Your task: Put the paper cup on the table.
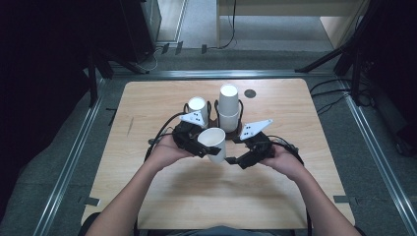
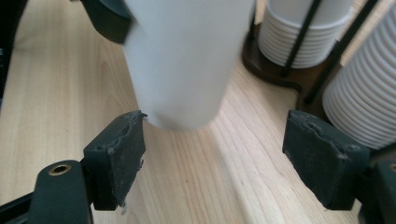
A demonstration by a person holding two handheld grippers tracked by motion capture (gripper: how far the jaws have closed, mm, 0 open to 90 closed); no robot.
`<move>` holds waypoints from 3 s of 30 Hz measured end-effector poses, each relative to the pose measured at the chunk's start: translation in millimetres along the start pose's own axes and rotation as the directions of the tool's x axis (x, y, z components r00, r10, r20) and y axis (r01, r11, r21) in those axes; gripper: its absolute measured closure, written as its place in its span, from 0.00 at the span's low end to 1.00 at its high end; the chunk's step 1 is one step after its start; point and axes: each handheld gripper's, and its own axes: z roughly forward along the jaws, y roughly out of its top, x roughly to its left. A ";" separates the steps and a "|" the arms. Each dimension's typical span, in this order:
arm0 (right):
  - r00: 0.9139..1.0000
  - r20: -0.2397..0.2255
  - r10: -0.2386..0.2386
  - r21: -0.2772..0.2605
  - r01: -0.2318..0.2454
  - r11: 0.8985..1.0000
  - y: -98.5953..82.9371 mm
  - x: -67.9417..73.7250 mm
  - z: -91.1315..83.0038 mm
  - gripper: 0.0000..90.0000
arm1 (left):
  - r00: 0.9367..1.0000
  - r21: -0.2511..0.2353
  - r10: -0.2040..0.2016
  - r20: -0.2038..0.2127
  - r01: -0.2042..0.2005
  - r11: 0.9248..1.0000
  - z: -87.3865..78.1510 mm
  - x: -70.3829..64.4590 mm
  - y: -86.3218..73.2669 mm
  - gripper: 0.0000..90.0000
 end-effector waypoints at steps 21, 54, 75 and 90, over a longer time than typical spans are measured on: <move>0.996 0.081 0.041 -0.025 -0.039 0.999 -8.9 -21.1 -24.0 0.24 | 0.999 0.013 -0.037 -0.036 0.037 0.999 -18.7 8.1 -20.1 0.27; 0.989 0.132 0.062 -0.026 -0.059 0.998 -11.7 -46.5 -31.3 0.24 | 0.984 0.017 -0.113 -0.137 0.116 0.993 -65.7 32.6 -52.1 0.27; 0.988 0.141 0.066 0.004 -0.067 0.998 -18.8 -53.6 -27.1 0.24 | 0.958 -0.011 -0.180 -0.225 0.182 0.983 -86.4 68.3 -78.0 0.27; 0.988 0.140 0.058 0.013 -0.061 0.998 -21.5 -47.5 -24.6 0.24 | 0.916 -0.006 -0.238 -0.322 0.250 0.968 -92.1 95.4 -92.4 0.27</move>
